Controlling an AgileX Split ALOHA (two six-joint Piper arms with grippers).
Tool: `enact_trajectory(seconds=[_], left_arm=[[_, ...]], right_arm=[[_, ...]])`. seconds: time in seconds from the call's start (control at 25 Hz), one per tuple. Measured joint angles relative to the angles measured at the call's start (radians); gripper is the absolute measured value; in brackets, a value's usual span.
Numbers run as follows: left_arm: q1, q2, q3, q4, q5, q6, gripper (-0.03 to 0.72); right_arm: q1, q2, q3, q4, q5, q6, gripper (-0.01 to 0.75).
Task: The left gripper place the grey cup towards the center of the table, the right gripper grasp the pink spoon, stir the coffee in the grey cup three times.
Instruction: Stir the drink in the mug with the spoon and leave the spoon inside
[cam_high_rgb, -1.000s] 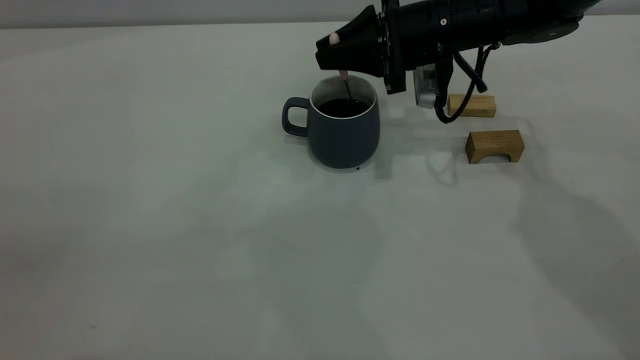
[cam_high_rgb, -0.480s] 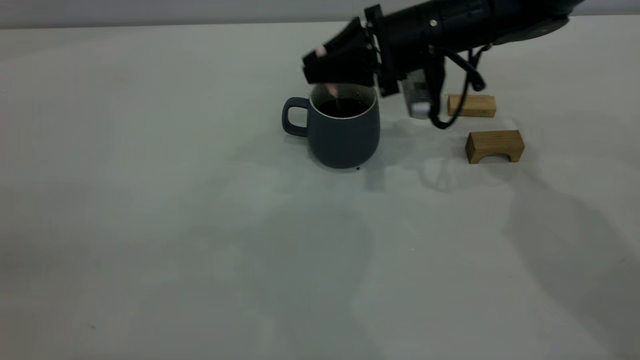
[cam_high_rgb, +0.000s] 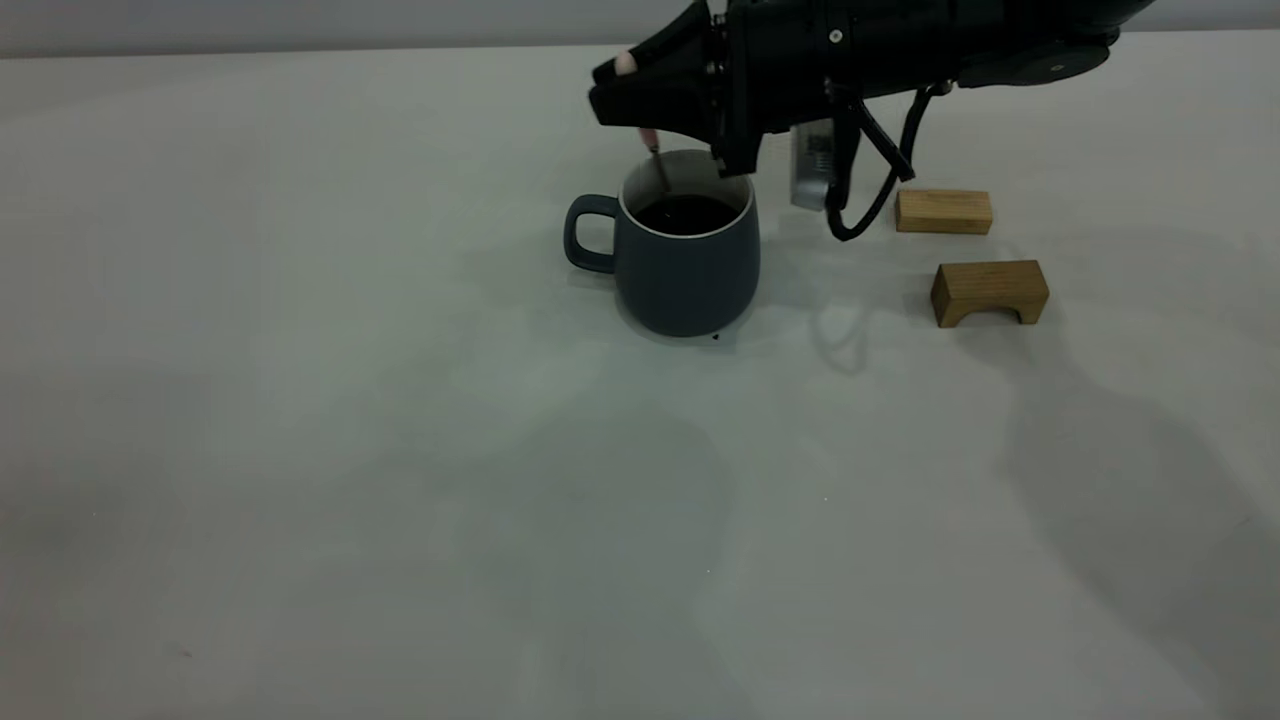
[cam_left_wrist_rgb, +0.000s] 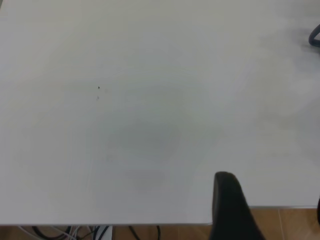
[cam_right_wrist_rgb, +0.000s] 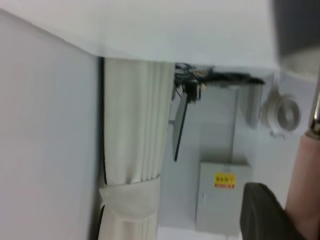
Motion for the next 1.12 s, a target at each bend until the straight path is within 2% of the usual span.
enact_trajectory(seconds=[0.28,0.64,0.76,1.0,1.12], left_arm=[[0.000,0.000,0.000,0.000,0.000,0.000,0.482],[0.000,0.000,0.000,0.000,0.000,0.000,0.482],[0.000,0.000,0.000,0.000,0.000,0.000,0.482],[0.000,0.000,0.000,0.000,0.000,0.000,0.482],[0.000,0.000,0.000,0.000,0.000,0.000,0.482]], right_arm=[[-0.016,0.000,0.000,-0.098,0.016,-0.025,0.126],[-0.021,-0.001,0.000,-0.212,0.118,-0.028,0.126],[-0.016,-0.001,0.000,-0.203,0.118,-0.027,0.126],[0.029,-0.001,0.000,-0.031,0.115,0.052,0.126],[0.041,-0.001,0.000,-0.003,0.083,0.090,0.126]])
